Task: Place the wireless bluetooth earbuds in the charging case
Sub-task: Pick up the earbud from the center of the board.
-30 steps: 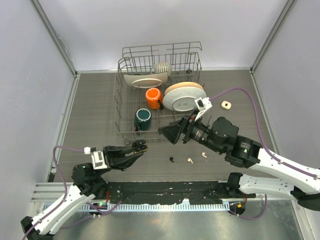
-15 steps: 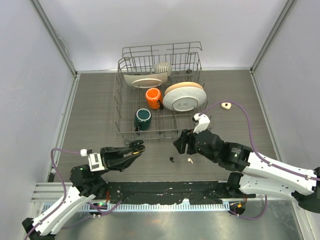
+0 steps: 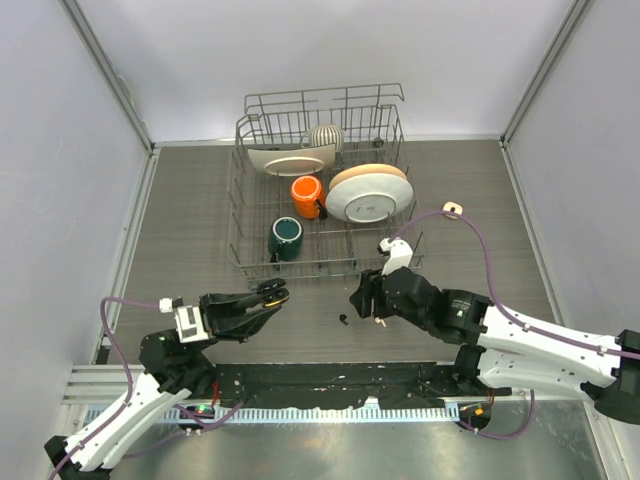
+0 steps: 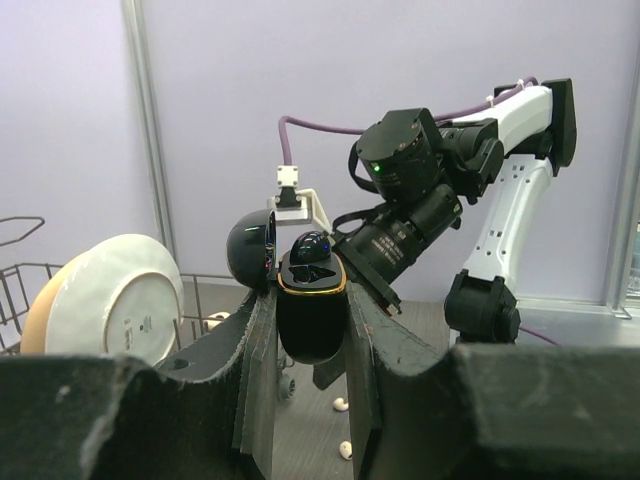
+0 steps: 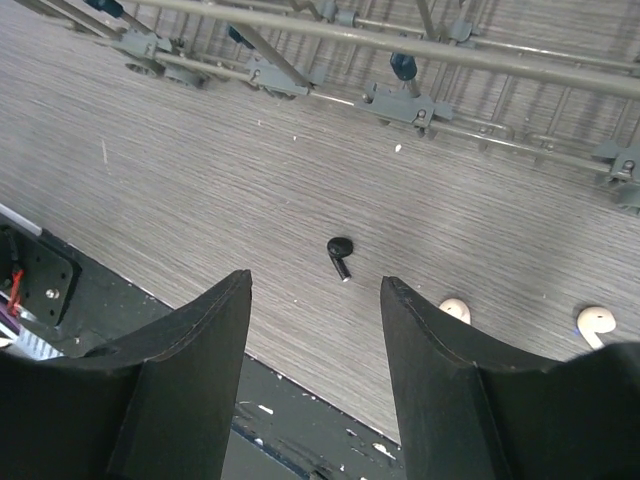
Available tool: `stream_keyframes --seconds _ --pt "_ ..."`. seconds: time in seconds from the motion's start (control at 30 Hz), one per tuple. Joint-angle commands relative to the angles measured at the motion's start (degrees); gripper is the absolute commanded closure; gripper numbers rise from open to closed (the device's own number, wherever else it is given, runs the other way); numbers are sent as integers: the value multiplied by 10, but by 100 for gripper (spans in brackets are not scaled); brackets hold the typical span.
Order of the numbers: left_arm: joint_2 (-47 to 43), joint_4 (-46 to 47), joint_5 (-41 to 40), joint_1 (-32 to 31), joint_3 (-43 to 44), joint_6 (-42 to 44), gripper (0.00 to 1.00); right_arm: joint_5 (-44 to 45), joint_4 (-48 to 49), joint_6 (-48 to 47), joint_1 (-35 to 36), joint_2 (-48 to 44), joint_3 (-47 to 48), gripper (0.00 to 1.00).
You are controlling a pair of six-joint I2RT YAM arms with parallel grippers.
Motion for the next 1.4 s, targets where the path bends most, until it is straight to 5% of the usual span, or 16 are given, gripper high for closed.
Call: stream_keyframes --seconds 0.0,0.67,1.37 --pt "-25 11 -14 -1 -74 -4 100 -7 28 -8 -1 35 4 42" --pt "-37 -6 -23 -1 -72 1 100 -55 122 -52 -1 234 -4 48" --pt "-38 -18 -28 -2 -72 3 100 -39 177 -56 1 304 -12 52"
